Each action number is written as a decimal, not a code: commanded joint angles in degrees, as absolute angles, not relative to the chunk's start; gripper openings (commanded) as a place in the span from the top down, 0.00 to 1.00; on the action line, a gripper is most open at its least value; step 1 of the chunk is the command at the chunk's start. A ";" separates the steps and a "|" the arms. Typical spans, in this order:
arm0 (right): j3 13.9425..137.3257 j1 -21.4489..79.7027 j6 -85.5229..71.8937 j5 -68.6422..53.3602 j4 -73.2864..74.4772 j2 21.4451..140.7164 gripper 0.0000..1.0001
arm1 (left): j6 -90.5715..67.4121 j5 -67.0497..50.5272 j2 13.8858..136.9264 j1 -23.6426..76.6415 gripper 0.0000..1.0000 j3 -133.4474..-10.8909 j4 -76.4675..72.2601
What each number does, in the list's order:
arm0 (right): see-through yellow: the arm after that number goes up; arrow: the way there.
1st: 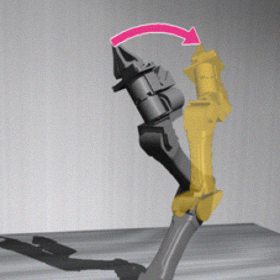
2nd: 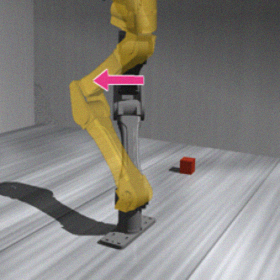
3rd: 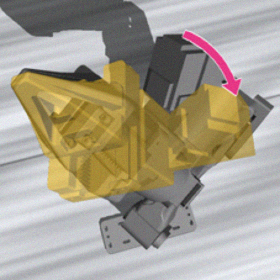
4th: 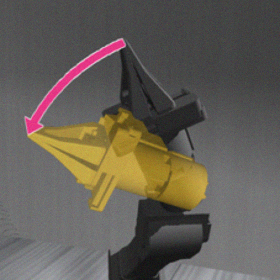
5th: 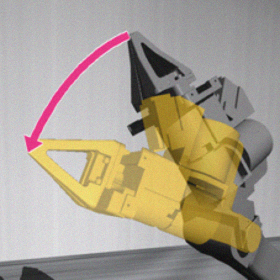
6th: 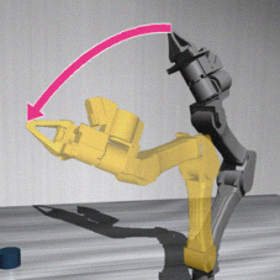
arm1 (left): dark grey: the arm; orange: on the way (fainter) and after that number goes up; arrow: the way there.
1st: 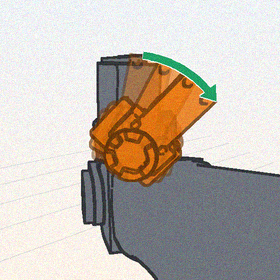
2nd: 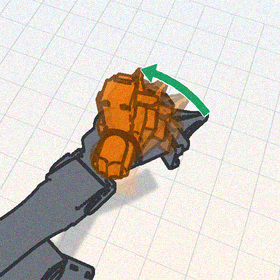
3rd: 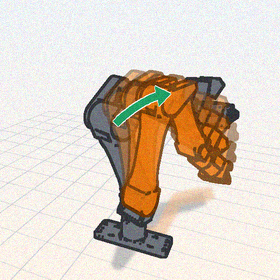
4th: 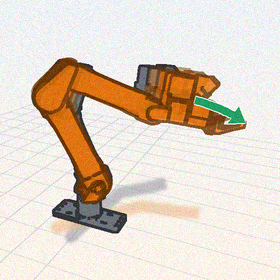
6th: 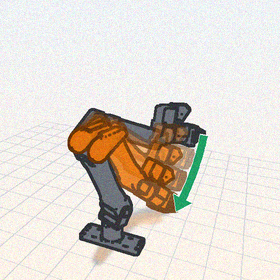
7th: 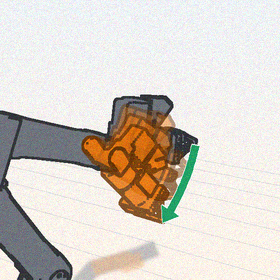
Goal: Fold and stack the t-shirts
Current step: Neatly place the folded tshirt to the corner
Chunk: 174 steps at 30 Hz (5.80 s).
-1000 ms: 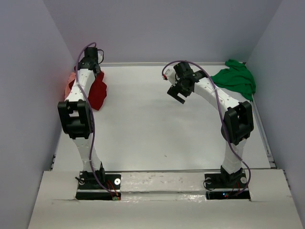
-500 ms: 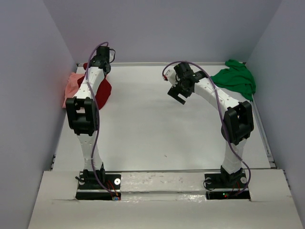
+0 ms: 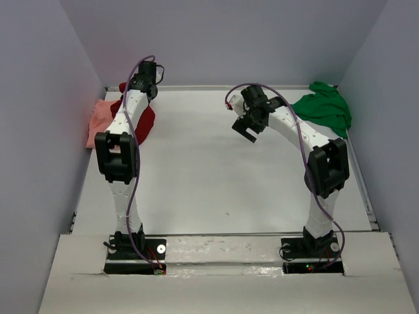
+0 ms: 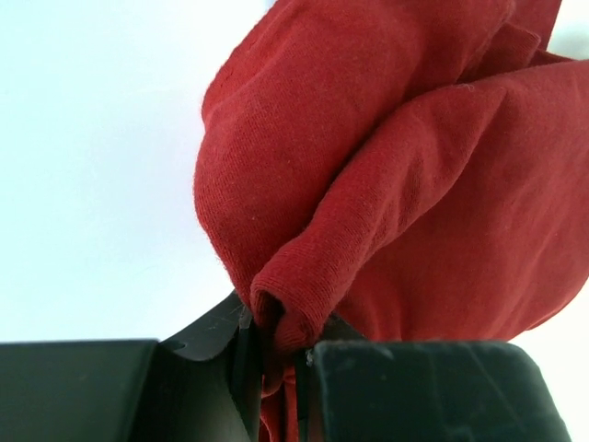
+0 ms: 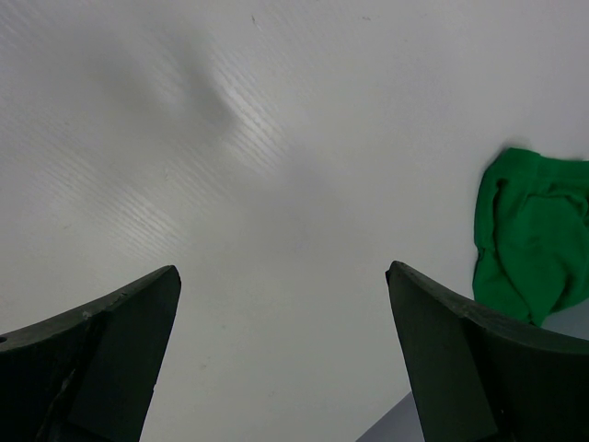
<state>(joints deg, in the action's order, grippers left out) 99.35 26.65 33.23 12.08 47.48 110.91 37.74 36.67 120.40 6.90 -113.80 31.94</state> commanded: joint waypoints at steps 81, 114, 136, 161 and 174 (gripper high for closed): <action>96.15 24.61 34.54 20.74 48.43 113.20 0.00 | 60.82 44.39 130.34 -6.59 1.00 -94.92 -8.53; 93.16 22.50 34.63 21.71 48.43 109.69 0.00 | 65.91 51.76 125.79 -6.94 0.01 -91.76 -21.44; 92.64 20.83 33.40 20.48 51.06 109.34 0.08 | 29.89 1.00 106.61 -3.77 0.01 -103.65 29.71; 88.50 15.91 30.32 19.42 52.12 110.74 1.00 | 27.60 -8.53 124.44 -16.69 0.01 -116.71 31.02; 88.77 15.91 29.97 19.51 52.56 111.62 1.00 | 27.86 -9.05 126.21 -18.19 1.00 -119.71 31.38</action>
